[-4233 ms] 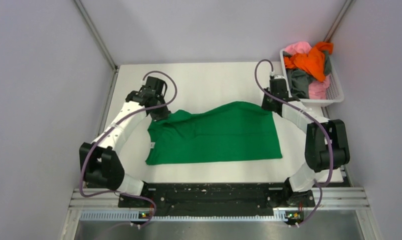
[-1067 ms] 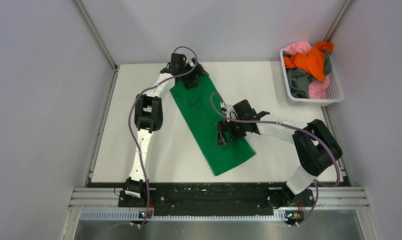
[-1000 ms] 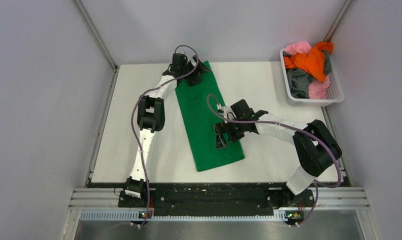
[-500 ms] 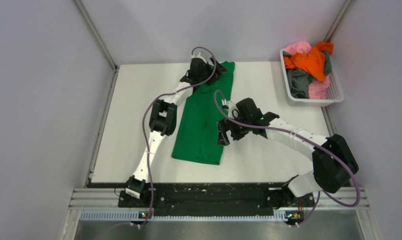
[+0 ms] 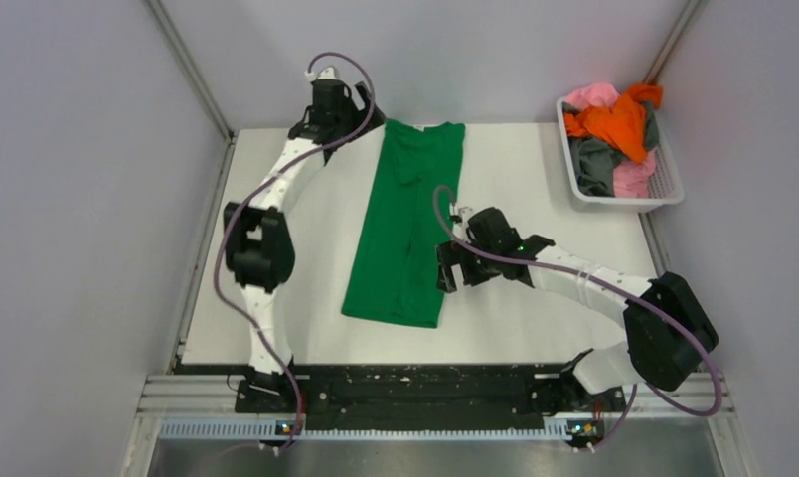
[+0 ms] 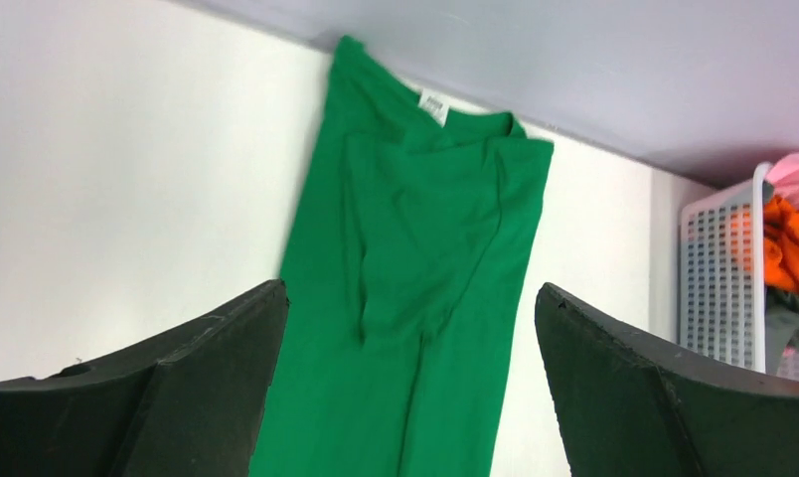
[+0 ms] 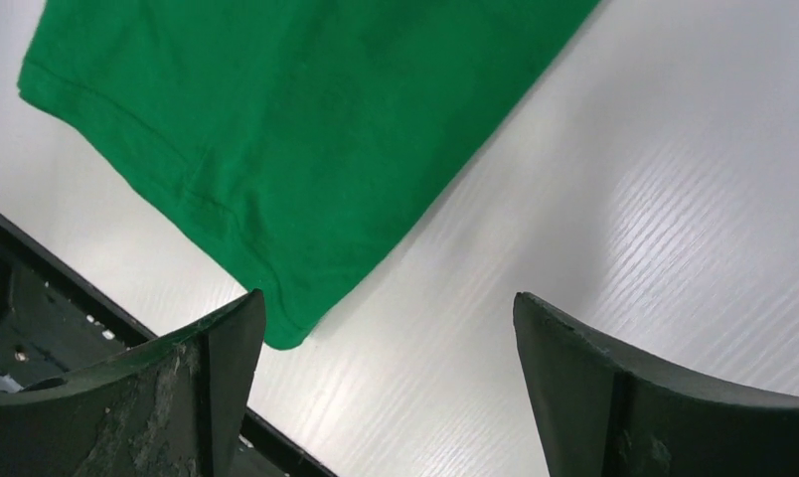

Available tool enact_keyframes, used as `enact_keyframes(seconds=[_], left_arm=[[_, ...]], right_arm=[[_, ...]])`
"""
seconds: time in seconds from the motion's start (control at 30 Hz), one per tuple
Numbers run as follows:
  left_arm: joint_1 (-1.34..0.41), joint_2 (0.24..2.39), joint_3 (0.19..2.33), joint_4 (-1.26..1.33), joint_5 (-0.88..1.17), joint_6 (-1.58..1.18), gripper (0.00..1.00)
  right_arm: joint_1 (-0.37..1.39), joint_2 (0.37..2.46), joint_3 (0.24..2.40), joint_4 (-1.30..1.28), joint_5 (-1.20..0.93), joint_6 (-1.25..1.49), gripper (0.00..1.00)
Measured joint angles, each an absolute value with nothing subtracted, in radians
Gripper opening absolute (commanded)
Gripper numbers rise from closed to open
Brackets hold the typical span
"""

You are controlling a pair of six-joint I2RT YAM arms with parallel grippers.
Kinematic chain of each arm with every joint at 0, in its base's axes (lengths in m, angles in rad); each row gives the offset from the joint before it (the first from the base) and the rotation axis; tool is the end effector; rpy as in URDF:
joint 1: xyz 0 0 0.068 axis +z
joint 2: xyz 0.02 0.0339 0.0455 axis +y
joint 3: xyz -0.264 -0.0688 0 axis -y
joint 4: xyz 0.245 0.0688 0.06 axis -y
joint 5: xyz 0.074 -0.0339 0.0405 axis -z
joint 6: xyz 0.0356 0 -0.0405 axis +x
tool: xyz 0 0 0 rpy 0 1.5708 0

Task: Fold and stack the t-shirts
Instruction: Grab the bottom of the folded rectangular tshirt with both arms

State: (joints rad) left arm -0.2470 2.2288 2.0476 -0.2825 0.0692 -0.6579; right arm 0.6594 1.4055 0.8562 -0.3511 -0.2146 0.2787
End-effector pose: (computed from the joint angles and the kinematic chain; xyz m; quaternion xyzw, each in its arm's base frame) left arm 0.5145 -0.1323 0.2883 -0.1556 0.8360 -0.2562 0.4597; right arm 0.2202 0.1802 0.2119 -0.2122 0.9153 0.2381 0.2460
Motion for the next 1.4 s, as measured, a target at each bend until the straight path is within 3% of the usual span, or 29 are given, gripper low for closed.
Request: enact_keyframes(seconds=[0.3, 0.6, 0.93, 1.13, 1.2, 1.3, 1.4], left_arm=[[-0.270, 1.408, 1.217, -0.381, -0.046, -0.610, 0.94], [-0.268, 1.241, 0.695, -0.544, 0.058, -0.672, 0.78], [-0.268, 1.159, 0.541, -0.460, 0.203, -0.665, 0.55], [-0.268, 1.214, 0.526, -0.396, 0.228, -0.654, 0.36], [-0.268, 1.229, 0.524, -0.374, 0.243, -0.654, 0.26], [-0.268, 1.242, 0.515, -0.346, 0.254, -0.654, 0.00], [-0.268, 1.243, 0.502, -0.325, 0.277, -0.654, 0.00]], right_arm=[[0.841, 1.416, 0.812, -0.307, -0.070, 0.598, 0.78], [0.929, 1.487, 0.788, -0.303, 0.022, 0.797, 0.57], [0.967, 1.534, 0.773, -0.247, 0.028, 0.839, 0.50], [0.988, 1.535, 0.771, -0.243, 0.035, 0.860, 0.47], [0.992, 1.534, 0.766, -0.237, 0.036, 0.868, 0.41], [0.994, 1.534, 0.759, -0.232, 0.041, 0.875, 0.29], [0.995, 1.535, 0.753, -0.234, 0.041, 0.878, 0.21]])
